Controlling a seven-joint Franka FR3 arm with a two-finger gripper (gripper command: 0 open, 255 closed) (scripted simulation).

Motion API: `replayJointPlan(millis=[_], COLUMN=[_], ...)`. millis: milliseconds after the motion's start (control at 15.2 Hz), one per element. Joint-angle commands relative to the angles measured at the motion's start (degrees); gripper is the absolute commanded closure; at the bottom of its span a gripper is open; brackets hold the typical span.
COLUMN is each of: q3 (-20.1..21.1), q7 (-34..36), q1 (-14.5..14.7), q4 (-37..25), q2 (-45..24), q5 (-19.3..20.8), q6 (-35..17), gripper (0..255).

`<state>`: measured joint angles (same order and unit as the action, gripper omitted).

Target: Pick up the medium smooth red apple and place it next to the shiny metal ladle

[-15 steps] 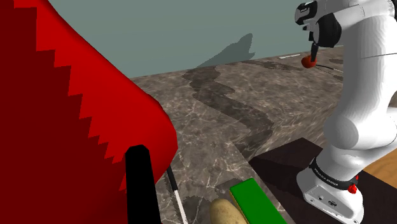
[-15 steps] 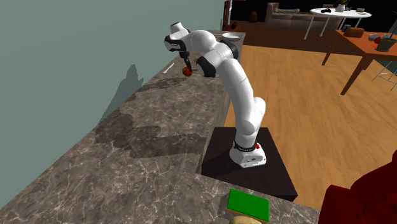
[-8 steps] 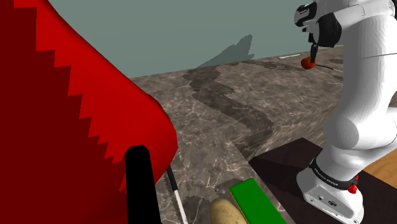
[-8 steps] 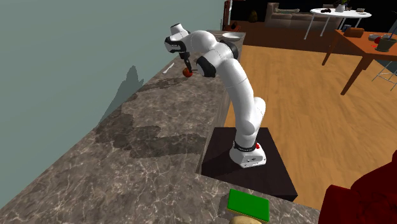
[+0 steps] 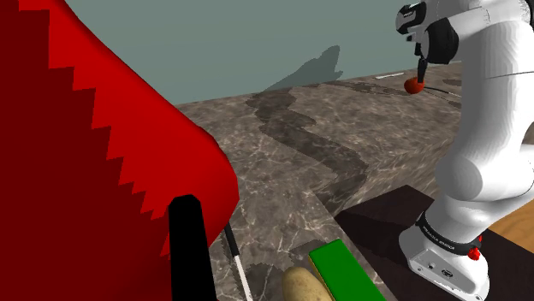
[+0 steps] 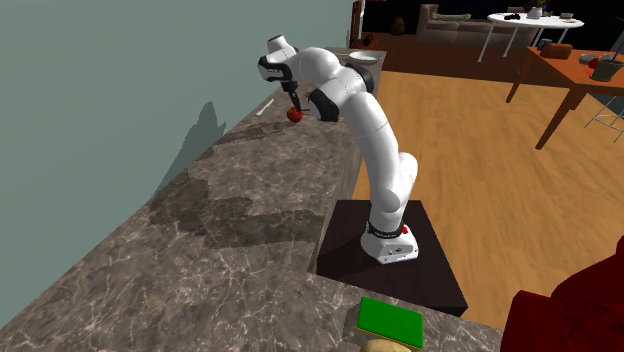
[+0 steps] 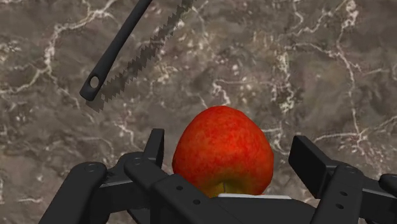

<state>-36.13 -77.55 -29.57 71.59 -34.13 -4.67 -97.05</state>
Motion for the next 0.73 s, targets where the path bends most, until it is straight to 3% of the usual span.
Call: replayJointPlan(millis=[0, 132, 660], q3=[0.0, 0.2, 0.2], q7=[0.0, -0.1, -0.1], q1=[-0.3, -1.2, -1.2], q4=[-3.3, -8.6, -8.6], q2=[-0.2, -1.3, -1.3], q5=[-0.1, -0.5, -0.5], q6=[3.1, 7.2, 7.2], gripper=[0, 0, 0])
